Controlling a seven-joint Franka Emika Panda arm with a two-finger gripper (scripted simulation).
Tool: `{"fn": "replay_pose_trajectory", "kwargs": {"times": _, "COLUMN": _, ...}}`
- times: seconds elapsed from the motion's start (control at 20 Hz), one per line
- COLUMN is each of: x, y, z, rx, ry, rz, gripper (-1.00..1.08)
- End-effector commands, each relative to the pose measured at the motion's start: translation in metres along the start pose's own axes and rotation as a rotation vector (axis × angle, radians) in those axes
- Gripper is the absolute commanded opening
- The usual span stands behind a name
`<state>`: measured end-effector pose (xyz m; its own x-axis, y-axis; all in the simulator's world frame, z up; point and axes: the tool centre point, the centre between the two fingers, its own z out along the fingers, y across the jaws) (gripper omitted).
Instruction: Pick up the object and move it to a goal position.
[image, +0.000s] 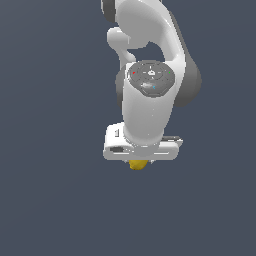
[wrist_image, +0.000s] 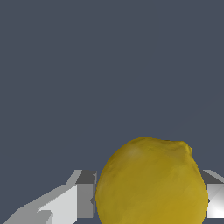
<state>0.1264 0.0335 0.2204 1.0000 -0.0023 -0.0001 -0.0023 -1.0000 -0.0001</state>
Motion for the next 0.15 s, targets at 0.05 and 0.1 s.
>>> {"fn": "replay_pose_trajectory", "kwargs": {"times": 0.05, "x": 0.0016, "y": 0.0006, "z": -0.0046, "rx": 0.0, "ry": 0.0, "rz": 0.0, "gripper": -1.0}}
{"fn": "replay_pose_trajectory", "kwargs": {"times": 0.1, "x": 0.0017, "y": 0.0007, "z": -0.0048, "rx": 0.0, "ry": 0.0, "rz": 0.0, "gripper": -1.0}}
